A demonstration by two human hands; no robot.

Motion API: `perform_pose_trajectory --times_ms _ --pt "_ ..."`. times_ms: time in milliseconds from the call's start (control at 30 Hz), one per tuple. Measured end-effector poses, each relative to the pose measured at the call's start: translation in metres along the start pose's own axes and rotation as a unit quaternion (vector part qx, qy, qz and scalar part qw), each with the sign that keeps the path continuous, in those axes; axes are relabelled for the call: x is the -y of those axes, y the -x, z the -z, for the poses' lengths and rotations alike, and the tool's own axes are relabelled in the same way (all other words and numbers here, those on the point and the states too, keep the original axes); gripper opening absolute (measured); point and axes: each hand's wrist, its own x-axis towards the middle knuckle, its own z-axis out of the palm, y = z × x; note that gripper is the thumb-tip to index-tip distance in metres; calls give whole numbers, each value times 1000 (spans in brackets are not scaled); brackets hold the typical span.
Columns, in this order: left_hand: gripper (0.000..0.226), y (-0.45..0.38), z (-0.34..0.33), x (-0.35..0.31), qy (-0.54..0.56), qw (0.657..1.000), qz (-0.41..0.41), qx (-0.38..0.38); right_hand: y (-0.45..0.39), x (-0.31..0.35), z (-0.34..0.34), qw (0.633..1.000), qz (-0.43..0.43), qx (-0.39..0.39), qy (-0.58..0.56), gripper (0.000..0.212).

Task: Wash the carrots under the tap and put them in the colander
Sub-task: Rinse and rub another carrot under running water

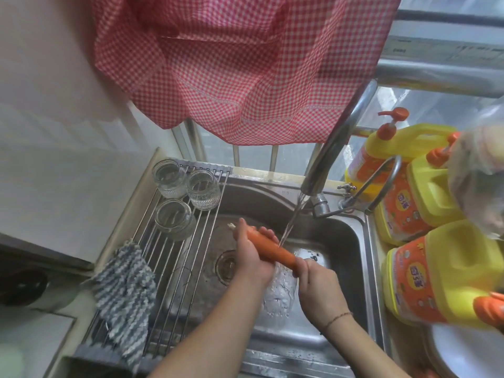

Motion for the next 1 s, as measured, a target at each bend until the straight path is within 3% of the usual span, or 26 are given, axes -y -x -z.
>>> perform_pose_trajectory --times_ms 100,200,367,533,800,1000 --pt "36 7 -3 22 -5 999 40 7 -3 8 2 998 -22 60 -18 51" --pt "45 6 -1 27 -10 998 57 6 -1 14 1 993 -24 112 -20 45" --pt "58 -8 4 9 -64 997 47 -3 31 23 9 990 -30 75 113 41" --pt "48 -4 -7 5 -64 997 38 19 40 12 14 976 25 -7 215 33" --pt "54 0 5 11 -52 991 121 10 62 -40 14 934 135 -253 212 60" --pt "46 6 5 17 -31 995 97 18 58 -33 12 924 173 -282 194 25"
